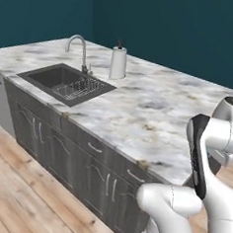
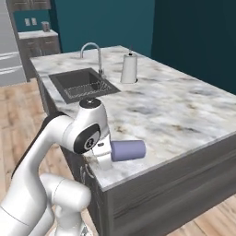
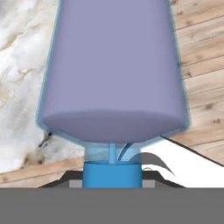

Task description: Restock the sink supplies by placing the sponge and soap dispenser on the counter and next to the sink. Make sure the soap dispenser is upright.

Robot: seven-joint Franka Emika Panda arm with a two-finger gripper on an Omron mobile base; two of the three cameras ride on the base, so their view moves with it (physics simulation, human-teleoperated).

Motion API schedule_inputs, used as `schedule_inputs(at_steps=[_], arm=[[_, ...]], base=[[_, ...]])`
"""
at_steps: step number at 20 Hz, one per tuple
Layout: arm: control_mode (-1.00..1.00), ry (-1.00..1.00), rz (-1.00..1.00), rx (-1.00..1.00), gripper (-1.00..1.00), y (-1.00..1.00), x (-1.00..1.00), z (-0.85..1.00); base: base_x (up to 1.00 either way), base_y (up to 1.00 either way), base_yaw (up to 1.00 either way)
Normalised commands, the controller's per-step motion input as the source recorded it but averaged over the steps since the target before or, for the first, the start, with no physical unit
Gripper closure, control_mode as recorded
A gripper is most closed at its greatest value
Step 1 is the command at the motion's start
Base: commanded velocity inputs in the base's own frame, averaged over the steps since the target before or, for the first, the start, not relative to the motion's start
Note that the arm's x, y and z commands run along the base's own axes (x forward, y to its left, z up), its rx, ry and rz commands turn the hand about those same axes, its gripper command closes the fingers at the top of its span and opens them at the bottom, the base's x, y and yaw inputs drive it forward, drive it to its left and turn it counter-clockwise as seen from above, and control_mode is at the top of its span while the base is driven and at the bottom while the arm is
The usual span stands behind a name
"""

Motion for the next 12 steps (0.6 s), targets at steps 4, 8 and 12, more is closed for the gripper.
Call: schedule_inputs(at_steps=[4,8,12], arm=[[1.0,0.0,0.0,0.0,1.0,0.0,0.0,0.0],[1.0,0.0,0.0,0.0,1.0,0.0,0.0,0.0],[1.0,0.0,0.0,0.0,1.0,0.0,0.0,0.0]], base=[[0.64,1.0,-0.05],[0.89,0.91,-0.17],[0.82,0.95,-0.19]])
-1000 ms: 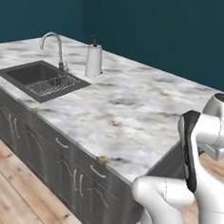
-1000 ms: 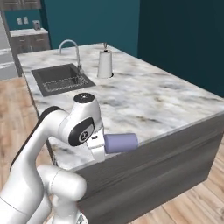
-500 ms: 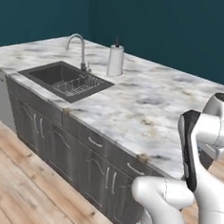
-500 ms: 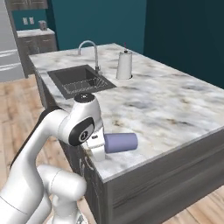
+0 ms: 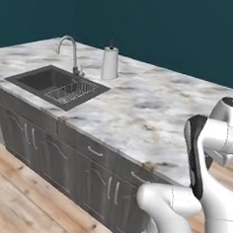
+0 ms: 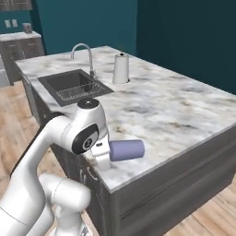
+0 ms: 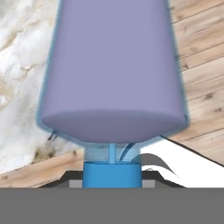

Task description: Restock the sink supplies by placing the sponge and soap dispenser on the counter and next to the sink. Make sure the soap dispenser is upright.

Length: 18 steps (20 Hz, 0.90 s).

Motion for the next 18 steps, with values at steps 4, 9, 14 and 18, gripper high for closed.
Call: schedule_inputs(at_steps=[4,9,14,18], arm=[[1.0,0.0,0.0,0.0,1.0,0.0,0.0,0.0],[1.0,0.0,0.0,0.0,1.0,0.0,0.0,0.0],[1.0,0.0,0.0,0.0,1.0,0.0,0.0,0.0],[1.0,0.0,0.0,0.0,1.0,0.0,0.0,0.0]], base=[[0.58,1.0,-0.3],[0.46,1.0,-0.45],[0.32,1.0,-0.45],[0.07,1.0,-0.37]])
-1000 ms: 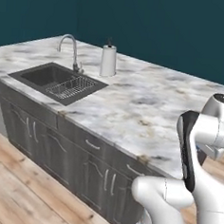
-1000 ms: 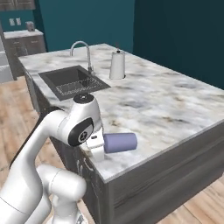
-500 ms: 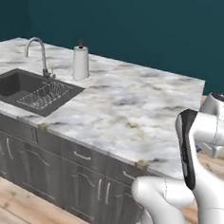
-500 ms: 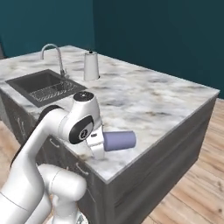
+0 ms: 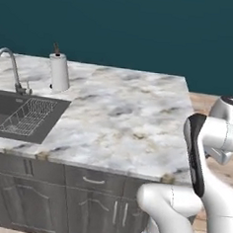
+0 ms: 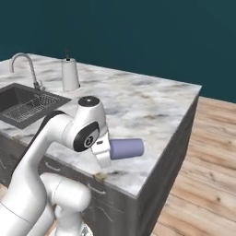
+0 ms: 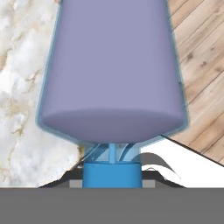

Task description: Restock the sink supplies by placing the sponge and soap dispenser on the counter and next to the sink. Make sure the soap dispenser is upright.

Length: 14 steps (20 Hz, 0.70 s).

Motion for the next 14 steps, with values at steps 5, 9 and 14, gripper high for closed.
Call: schedule_inputs(at_steps=[5,9,14], arm=[[1.0,0.0,0.0,0.0,1.0,0.0,0.0,0.0],[1.0,0.0,0.0,0.0,1.0,0.0,0.0,0.0],[1.0,0.0,0.0,0.0,1.0,0.0,0.0,0.0]], base=[[-0.03,1.0,-0.24],[-0.01,1.0,-0.2],[0.14,1.0,-0.18]])
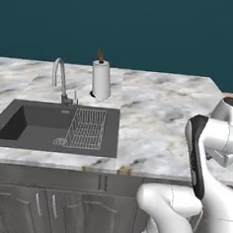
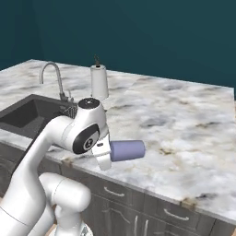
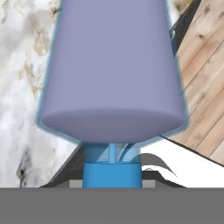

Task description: Restock the sink supplies by placing the sponge and soap dispenser on the counter and next to the sink. Make sure the soap dispenser is upright.

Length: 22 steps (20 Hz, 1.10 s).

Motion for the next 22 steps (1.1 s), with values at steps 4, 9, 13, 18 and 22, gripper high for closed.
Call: schedule_inputs(at_steps=[4,9,13,18,22], arm=[[1.0,0.0,0.0,0.0,1.0,0.0,0.0,0.0],[-1.0,0.0,0.0,0.03,1.0,0.0,0.13,0.03],[-1.0,0.0,0.0,0.25,1.0,0.0,0.69,0.33],[-1.0,0.0,0.0,0.32,1.0,0.0,0.8,0.44],[-1.0,0.02,0.0,0.38,1.0,0.0,0.45,0.44]], base=[[0.24,1.0,-0.15],[0.31,0.3,0.0],[0.0,0.0,0.0],[0.0,0.0,0.0],[0.0,0.0,0.0]])
